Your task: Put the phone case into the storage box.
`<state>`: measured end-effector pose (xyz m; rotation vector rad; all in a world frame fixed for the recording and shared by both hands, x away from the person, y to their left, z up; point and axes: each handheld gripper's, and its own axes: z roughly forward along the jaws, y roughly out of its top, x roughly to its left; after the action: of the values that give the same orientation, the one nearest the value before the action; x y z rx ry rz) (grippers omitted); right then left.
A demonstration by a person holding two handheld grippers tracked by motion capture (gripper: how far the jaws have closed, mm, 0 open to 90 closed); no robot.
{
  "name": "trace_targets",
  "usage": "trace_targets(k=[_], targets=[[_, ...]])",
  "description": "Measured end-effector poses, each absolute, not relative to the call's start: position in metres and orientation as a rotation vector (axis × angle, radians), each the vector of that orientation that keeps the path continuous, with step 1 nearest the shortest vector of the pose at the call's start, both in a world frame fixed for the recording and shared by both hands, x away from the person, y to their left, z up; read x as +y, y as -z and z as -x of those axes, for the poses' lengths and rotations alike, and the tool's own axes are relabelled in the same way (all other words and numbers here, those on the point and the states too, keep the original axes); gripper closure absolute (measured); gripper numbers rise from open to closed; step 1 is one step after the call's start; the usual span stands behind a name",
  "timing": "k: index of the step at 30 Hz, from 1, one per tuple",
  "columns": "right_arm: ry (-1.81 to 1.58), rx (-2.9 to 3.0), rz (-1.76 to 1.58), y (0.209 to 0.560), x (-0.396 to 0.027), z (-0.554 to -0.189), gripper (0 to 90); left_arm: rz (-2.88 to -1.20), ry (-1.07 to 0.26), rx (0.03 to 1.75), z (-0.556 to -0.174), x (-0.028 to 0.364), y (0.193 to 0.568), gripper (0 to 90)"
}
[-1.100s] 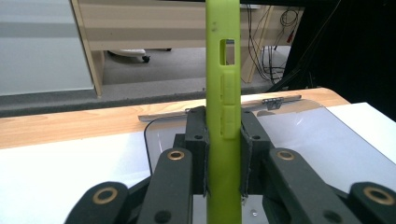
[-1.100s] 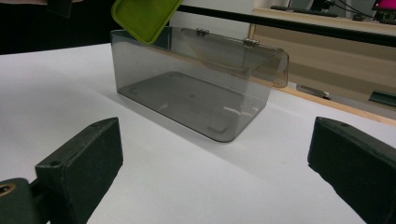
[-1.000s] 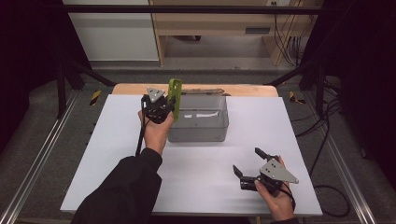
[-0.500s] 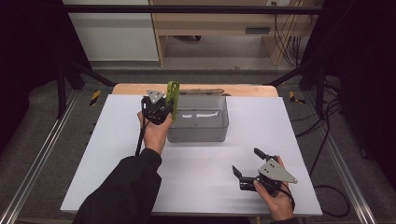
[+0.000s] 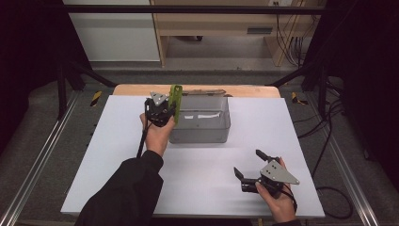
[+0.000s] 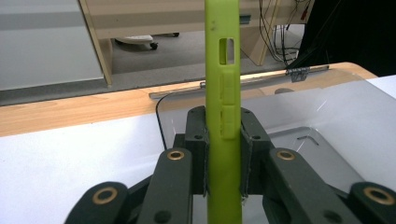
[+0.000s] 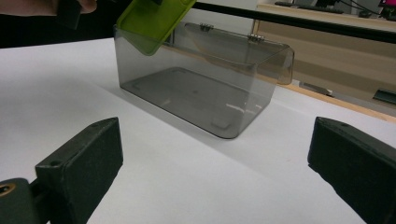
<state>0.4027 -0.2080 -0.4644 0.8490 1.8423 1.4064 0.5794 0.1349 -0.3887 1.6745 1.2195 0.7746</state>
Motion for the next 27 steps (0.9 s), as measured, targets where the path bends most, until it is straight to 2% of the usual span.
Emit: trace_targets(k=[27], targets=[[-1.411,1.856,-0.860,0.466,-0.207,-0.404,3.7,-1.674,-0.693,1.261,-0.579,0.134,0.406,77.3]])
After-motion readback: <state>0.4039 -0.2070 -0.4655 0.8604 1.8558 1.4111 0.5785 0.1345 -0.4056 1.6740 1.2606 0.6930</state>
